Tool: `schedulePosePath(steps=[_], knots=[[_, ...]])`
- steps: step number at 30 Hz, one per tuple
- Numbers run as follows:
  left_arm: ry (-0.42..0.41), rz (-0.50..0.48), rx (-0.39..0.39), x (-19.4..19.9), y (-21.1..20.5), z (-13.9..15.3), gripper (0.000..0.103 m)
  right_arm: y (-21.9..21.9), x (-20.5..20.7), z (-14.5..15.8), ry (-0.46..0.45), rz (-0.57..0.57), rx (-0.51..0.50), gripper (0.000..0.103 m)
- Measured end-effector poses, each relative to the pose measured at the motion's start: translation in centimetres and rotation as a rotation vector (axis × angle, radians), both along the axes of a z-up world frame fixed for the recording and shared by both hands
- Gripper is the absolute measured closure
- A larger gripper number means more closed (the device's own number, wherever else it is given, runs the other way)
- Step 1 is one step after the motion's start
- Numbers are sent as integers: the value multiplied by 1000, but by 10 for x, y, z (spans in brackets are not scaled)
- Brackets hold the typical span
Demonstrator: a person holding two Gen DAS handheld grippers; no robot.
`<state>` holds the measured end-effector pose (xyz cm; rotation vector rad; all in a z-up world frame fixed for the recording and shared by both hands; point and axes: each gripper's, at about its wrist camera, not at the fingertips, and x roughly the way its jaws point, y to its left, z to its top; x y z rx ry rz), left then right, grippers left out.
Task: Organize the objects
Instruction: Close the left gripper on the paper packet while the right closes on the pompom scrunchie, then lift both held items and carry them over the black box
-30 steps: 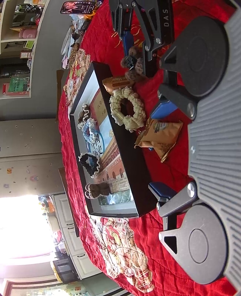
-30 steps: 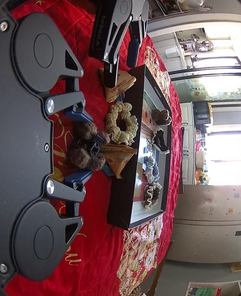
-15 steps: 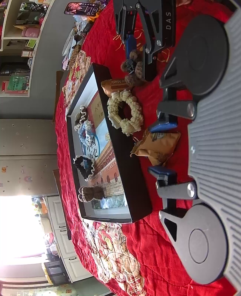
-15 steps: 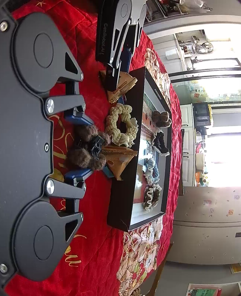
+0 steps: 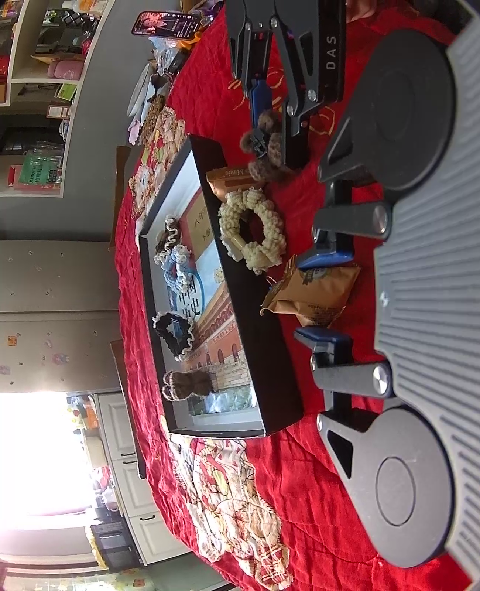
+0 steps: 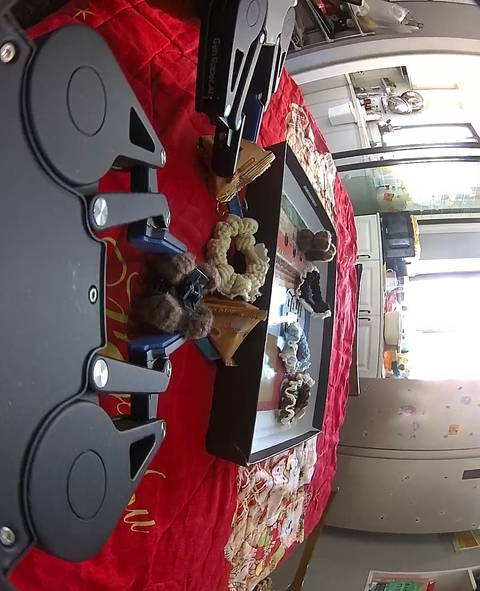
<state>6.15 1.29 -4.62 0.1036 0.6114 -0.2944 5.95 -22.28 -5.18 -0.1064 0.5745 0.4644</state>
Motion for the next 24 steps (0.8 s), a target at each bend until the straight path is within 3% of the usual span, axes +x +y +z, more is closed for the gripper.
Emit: schedulePosePath(steps=[14,24], knots=[[-83,-5,-35,-6,5,35,66,-5,-8,43,-96,34,45,62],[-154,59,-49,25,15,59,66,9,22,76,-197,30,26,62]])
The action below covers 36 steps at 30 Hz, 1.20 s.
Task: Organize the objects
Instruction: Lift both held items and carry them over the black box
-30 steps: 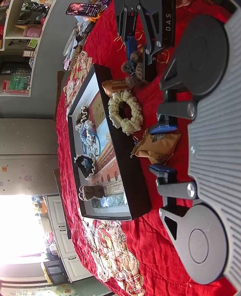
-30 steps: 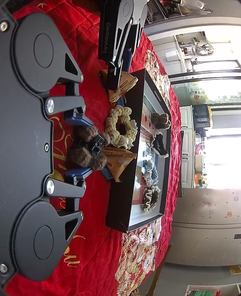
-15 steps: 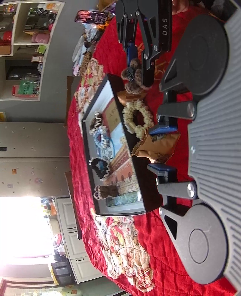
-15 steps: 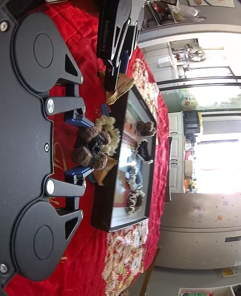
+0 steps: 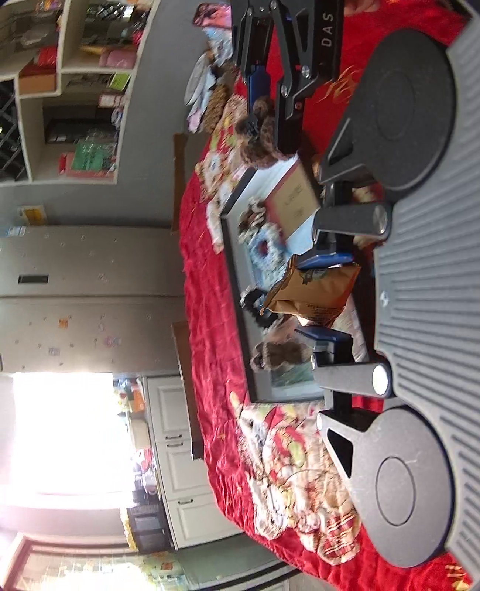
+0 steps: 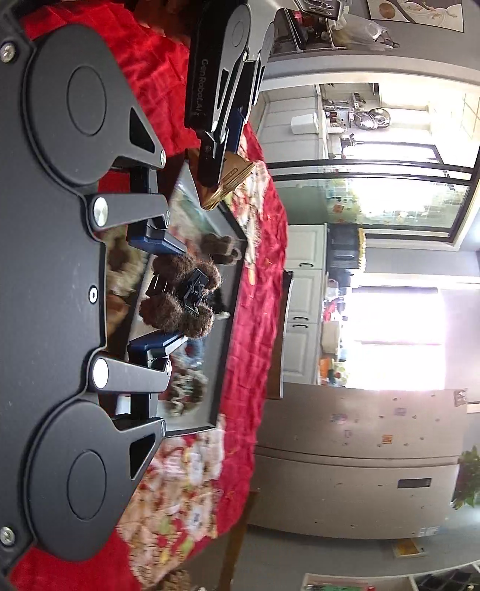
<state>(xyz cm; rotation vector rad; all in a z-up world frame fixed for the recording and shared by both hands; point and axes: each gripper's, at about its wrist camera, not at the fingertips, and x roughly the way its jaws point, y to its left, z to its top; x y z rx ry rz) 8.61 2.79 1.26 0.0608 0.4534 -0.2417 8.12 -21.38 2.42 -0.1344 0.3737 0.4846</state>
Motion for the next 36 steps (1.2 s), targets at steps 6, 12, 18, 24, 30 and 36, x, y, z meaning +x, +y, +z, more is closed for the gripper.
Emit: schedulePosePath(steps=[6,12,18,24,30,36], knots=[[-4,44,14,26,5,1,66,21,37,1,-2,-9,-24,62],[40,50,7,56,2,-12,66,41,77,-18,33,-2,-63,62],[86,79,23,82,1,-30,66,49,108,-40,93,3,-62,62],[108,90,28,97,-1,-40,66,49,130,-51,117,-14,-47,62],[117,94,33,105,-3,-47,66,50,136,-53,114,-10,-57,62],[119,97,30,111,-4,-49,66,50,146,-58,138,-22,-52,62]])
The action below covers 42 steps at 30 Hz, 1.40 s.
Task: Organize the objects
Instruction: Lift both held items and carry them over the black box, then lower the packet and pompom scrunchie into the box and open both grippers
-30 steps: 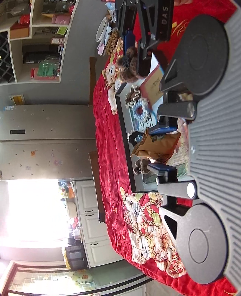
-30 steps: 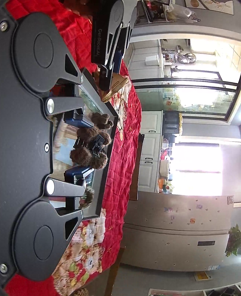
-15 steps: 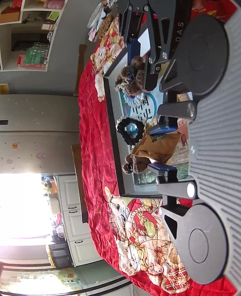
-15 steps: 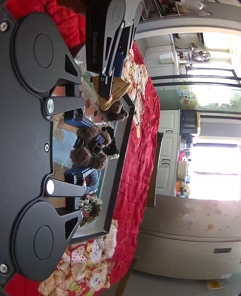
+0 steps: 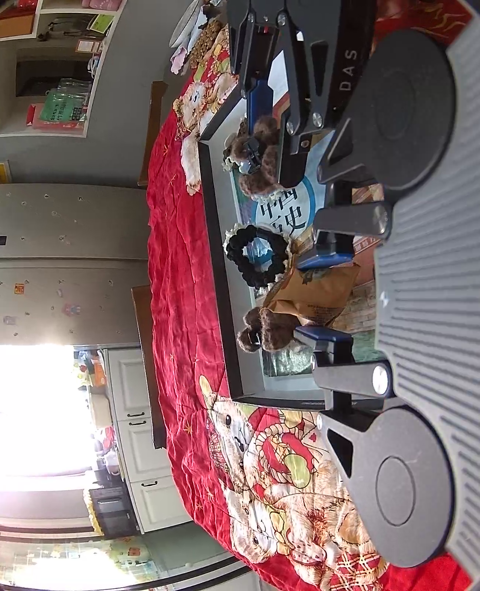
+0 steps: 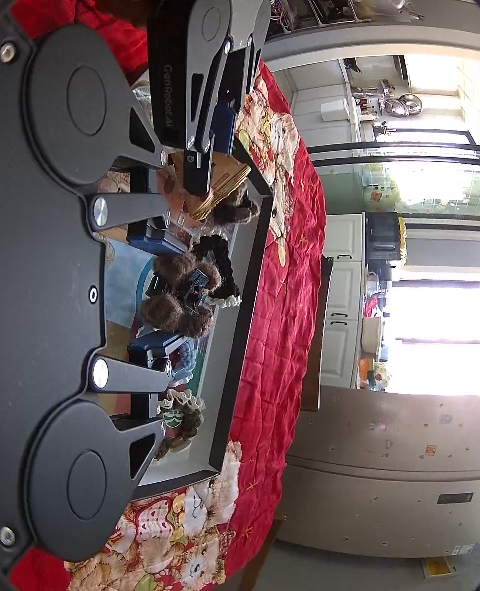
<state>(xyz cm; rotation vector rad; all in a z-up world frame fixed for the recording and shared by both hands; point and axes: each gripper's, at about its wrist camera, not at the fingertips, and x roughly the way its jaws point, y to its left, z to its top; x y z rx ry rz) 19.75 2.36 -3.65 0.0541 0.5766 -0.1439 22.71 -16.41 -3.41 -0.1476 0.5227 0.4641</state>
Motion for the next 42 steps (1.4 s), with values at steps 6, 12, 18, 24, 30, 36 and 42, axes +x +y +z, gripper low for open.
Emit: schedulePosePath(steps=[6,12,18,24,30,36,42], knots=[[7,5,-4,5,-1,-5,66,-1,9,-4,21,-9,9,62],[11,1,4,6,-3,-10,66,0,11,-8,31,-11,-6,62],[19,-3,5,8,-4,-12,66,1,13,-11,42,-9,-13,62],[20,-5,10,8,-6,-14,66,1,16,-13,53,-8,-19,62],[17,-6,14,8,-7,-14,66,2,17,-14,60,-8,-29,61],[11,-7,29,7,-9,-14,66,3,18,-15,61,-10,-35,61],[7,-9,40,6,-10,-15,66,4,18,-16,59,-8,-48,61]])
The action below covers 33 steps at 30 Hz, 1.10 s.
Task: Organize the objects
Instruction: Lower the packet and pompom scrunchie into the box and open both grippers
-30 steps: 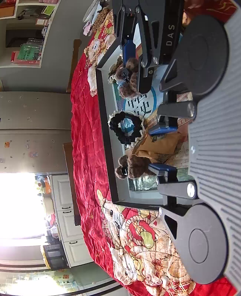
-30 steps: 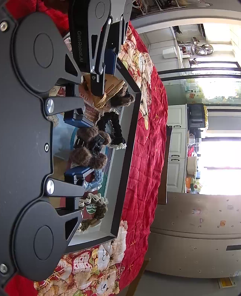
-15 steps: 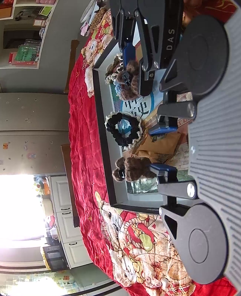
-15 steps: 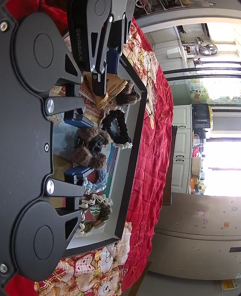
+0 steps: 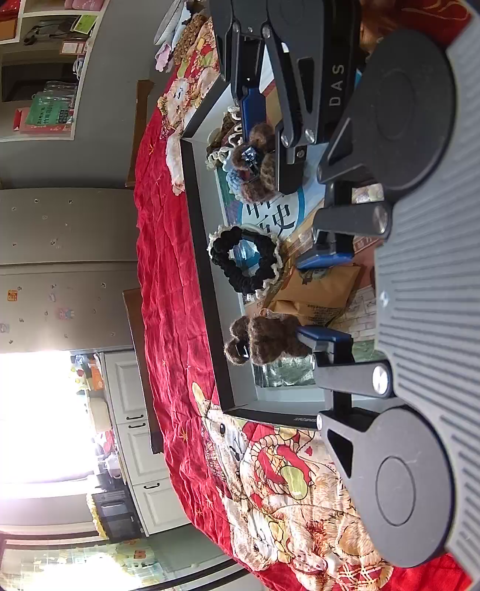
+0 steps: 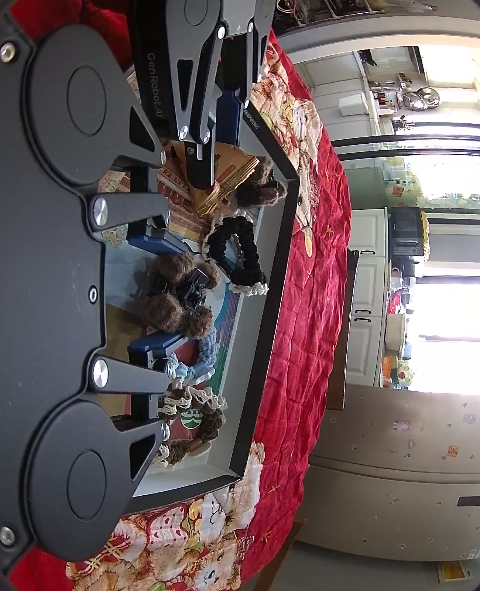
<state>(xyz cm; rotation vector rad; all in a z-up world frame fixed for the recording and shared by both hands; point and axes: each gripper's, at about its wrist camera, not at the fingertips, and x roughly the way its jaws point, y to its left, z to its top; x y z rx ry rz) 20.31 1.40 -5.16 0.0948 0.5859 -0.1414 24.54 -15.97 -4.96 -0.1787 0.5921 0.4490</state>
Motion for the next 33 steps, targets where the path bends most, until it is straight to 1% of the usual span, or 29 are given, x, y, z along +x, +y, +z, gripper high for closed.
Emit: schedulePosePath(steps=[4,14,19,20,25,29,31,33], knots=[[-5,-2,13,-1,-2,0,65,0,-1,0,-2,0,-3,60],[-6,-4,15,-2,-3,0,65,0,-1,0,-3,2,-7,59],[-6,-8,12,-2,-2,0,62,0,-1,0,-4,6,-8,58],[-6,-9,11,-2,-2,0,60,0,-1,0,-4,8,-8,57],[-15,-11,13,-4,-3,1,58,0,-2,1,-7,13,-9,55],[-22,-12,10,-6,-3,3,52,0,-3,2,-13,11,-7,55],[-24,-14,8,-7,-3,4,46,0,-4,2,-15,10,-6,54],[-26,-16,11,-7,-4,5,45,0,-4,3,-18,10,-7,53]])
